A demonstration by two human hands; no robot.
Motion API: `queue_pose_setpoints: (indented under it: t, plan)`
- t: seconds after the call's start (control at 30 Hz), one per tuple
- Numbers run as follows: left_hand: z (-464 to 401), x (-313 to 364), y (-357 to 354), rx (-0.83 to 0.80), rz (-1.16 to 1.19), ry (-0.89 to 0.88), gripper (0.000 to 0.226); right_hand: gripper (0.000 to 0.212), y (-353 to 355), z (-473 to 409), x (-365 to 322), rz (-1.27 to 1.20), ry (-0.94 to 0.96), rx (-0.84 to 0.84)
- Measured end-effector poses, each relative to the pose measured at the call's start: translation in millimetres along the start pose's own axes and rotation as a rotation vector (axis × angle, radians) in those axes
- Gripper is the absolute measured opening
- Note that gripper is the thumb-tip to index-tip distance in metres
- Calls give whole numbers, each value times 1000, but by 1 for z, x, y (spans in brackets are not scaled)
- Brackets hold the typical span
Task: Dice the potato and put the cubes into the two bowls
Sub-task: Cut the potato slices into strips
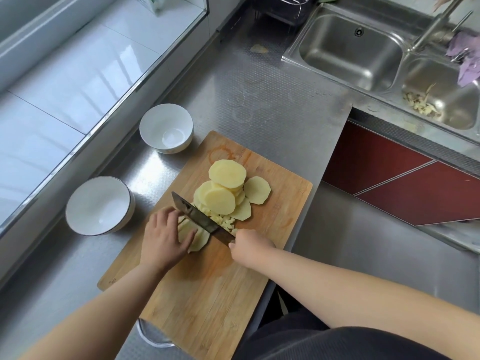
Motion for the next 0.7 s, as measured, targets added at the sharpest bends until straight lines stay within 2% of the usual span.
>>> queue_pose_setpoints:
  t: [0.1, 0.2, 0.43, 0.57, 0.7]
  plan:
    - [-1, 2, -1, -93, 191, 180, 56, 40, 3, 0, 4, -70, 26, -7]
    - [1, 5, -4, -130, 346, 228, 51, 39, 3, 2, 7, -120, 55, 3]
    - [9, 3, -4, -106, 347, 212, 40, 31, 0, 22, -1, 42, 153, 131]
    - [10, 0, -4, -62, 344, 232, 27, 30, -6, 29, -11, 138, 178, 135]
    - [10, -2, -4, -57, 354, 261, 24, 21, -13, 27, -14, 180, 154, 117]
Point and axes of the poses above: each hand's wrist, its own z-axis away from the middle knuckle, its own y-axis out of the back of the hand, x = y × z, the point moved 1 cm from there along -z, towards the middle knuckle, and after that the axes turned 13 degrees about -x, right-handed, at the moved point
